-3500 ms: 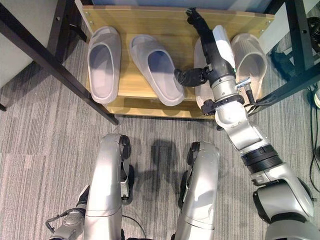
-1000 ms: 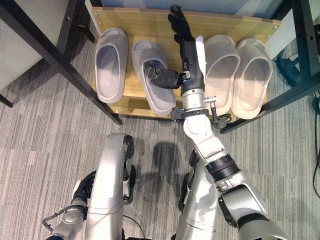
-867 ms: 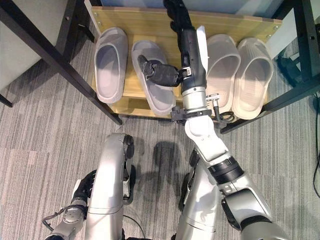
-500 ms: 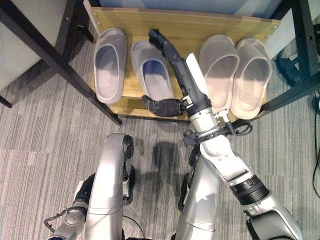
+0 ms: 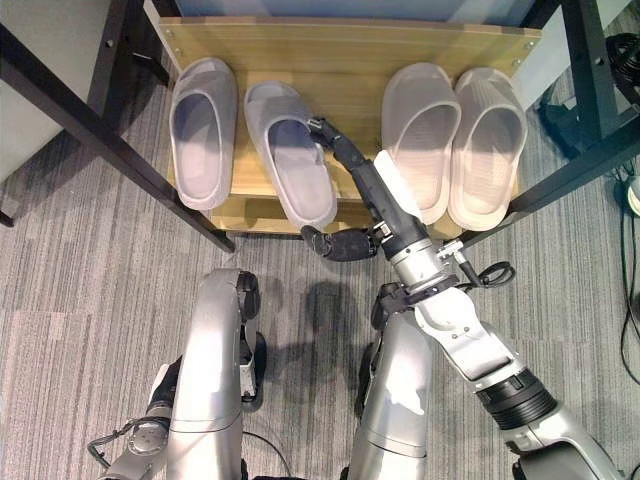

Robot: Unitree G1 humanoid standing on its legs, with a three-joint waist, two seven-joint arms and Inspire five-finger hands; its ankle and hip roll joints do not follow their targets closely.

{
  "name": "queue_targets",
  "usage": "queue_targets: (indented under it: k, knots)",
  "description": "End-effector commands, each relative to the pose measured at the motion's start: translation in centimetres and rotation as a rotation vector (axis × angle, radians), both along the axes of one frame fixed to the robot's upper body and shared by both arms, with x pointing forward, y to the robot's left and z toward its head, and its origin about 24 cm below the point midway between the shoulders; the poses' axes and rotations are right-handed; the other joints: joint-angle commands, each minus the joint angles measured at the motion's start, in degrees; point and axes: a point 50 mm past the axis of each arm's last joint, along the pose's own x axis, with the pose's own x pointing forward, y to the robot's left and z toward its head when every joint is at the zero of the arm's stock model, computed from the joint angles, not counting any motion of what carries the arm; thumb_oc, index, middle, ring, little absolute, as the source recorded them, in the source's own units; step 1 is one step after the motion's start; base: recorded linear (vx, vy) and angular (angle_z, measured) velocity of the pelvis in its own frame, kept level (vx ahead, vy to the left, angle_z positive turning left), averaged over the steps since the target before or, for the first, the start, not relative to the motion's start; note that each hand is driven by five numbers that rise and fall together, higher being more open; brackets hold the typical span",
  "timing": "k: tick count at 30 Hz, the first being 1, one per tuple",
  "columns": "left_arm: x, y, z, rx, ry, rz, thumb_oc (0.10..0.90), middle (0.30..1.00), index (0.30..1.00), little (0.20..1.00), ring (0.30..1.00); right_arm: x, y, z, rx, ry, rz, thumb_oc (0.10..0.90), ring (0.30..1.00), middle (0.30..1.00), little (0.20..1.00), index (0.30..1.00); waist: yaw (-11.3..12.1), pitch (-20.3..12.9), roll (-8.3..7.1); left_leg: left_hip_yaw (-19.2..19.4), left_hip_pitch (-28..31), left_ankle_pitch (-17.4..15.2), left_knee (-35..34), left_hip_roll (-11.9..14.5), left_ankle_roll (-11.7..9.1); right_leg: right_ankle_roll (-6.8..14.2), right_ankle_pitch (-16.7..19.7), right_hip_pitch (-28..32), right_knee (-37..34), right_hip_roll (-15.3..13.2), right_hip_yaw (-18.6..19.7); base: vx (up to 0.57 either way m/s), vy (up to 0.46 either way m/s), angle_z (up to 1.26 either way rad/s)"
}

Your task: Arrange the slippers neatly on the shoe rack.

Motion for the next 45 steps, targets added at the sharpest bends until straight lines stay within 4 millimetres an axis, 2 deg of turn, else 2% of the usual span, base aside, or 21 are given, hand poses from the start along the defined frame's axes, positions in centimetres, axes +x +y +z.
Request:
queue_targets:
  k: [1,6,11,14,15,21,25,33,40,45]
  knots:
    - [-1.0,-0.4,-0.1,0.009,-0.019,-0.051,0.8,0.9,0.9,0.9,0.9,-1.8,1.7,6.1,-0.019,-0.282,0.146,0.8,0.9,0.9,0.9,0.9,3.44,-1.78,-1.15,-5.32,-2.09,0.18,-3.54,-3.46,1.78,-7.44,6.46,1.04,-2.14,-0.32,5.8,0.0,0.0,0.0]
    - [-1.0,-0.4,-0.1,0.01,-0.019,-0.056,0.8,0.9,0.9,0.9,0.9,-1.4,1.2,6.0,-0.015,-0.255,0.133,0.8,0.9,0.9,0.9,0.9,3.66,-1.78,-1.13,-5.48,-2.09,0.08,-3.39,-3.42,1.76,-7.38,6.54,1.04,-2.14,-0.37,5.76,0.0,0.0,0.0]
    - [-0.7,-0.4,0.1,0.009,-0.026,-0.07,0.8,0.9,0.9,0.9,0.9,0.3,1.1,5.8,-0.014,-0.209,0.094,0.8,0.9,0.9,0.9,0.9,4.13,-1.78,-0.72,-5.55,-2.09,0.19,-3.53,-3.41,1.74,-7.4,6.75,1.01,-2.35,-0.32,5.63,0.0,0.0,0.0]
    - [-0.7,-0.4,0.1,0.009,-0.027,-0.071,0.8,0.9,0.9,0.9,0.9,0.6,1.2,5.9,-0.013,-0.209,0.09,0.8,0.9,0.9,0.9,0.9,4.2,-1.78,-0.65,-5.56,-2.09,0.2,-3.54,-3.45,1.75,-7.41,6.74,0.98,-2.33,-0.3,5.59,0.0,0.0,0.0]
    - [-0.8,-0.3,0.2,0.017,-0.026,-0.082,0.8,0.9,0.9,0.9,0.9,1.3,1.3,6.1,-0.007,-0.203,0.076,0.8,0.9,0.9,0.9,0.9,4.54,-1.78,-0.29,-5.65,-2.09,0.24,-3.59,-3.53,1.76,-7.48,6.68,1.16,-2.42,-0.29,5.45,0.0,0.0,0.0]
    - [-0.9,-0.1,0.1,0.027,-0.017,-0.094,0.8,0.9,0.9,0.9,0.9,1.9,2.3,6.8,-0.019,-0.205,0.099,0.8,0.9,0.9,0.9,0.9,5.16,-1.78,0.17,-5.99,-2.09,0.32,-3.74,-3.72,1.73,-7.47,6.78,1.37,-2.59,-0.44,5.29,0.0,0.0,0.0]
    - [-1.0,0.0,0.1,0.037,-0.01,-0.101,0.8,0.9,0.9,0.9,0.9,2.2,3.8,7.3,-0.02,-0.204,0.148,0.8,0.9,0.9,0.9,0.9,5.82,-1.78,0.49,-6.14,-2.09,0.31,-3.7,-3.95,1.7,-7.5,6.9,1.64,-2.7,-0.52,5.12,0.0,0.0,0.0]
    - [-1.0,-0.1,0.0,0.045,-0.003,-0.11,0.8,0.9,0.9,0.9,0.9,2.3,5.3,7.9,0.017,-0.198,0.208,0.8,0.9,0.9,0.9,0.9,6.3,-1.78,0.68,-6.15,-2.09,0.16,-3.52,-3.91,1.69,-7.46,7.09,1.94,-2.75,-0.62,4.94,0.0,0.006,0.01]
    - [-1.0,-0.1,-0.1,0.049,-0.003,-0.095,0.8,0.9,0.9,0.9,0.9,1.9,5.6,8.7,0.049,-0.256,0.203,0.8,0.9,0.9,0.9,0.9,6.14,-1.78,0.54,-6.04,-2.09,0.05,-3.21,-3.78,1.8,-7.52,7.07,1.73,-2.51,-0.53,5.08,0.0,0.0,0.0]
    - [-0.9,0.0,0.0,0.049,-0.022,-0.069,0.8,0.9,0.9,0.9,0.9,1.5,5.5,9.5,0.149,-0.302,0.21,0.8,0.9,0.9,0.9,0.9,5.97,-1.78,0.7,-5.75,-2.09,0.22,-3.34,-3.74,1.73,-7.59,7.0,1.66,-2.36,-0.32,5.1,0.0,0.0,0.0]
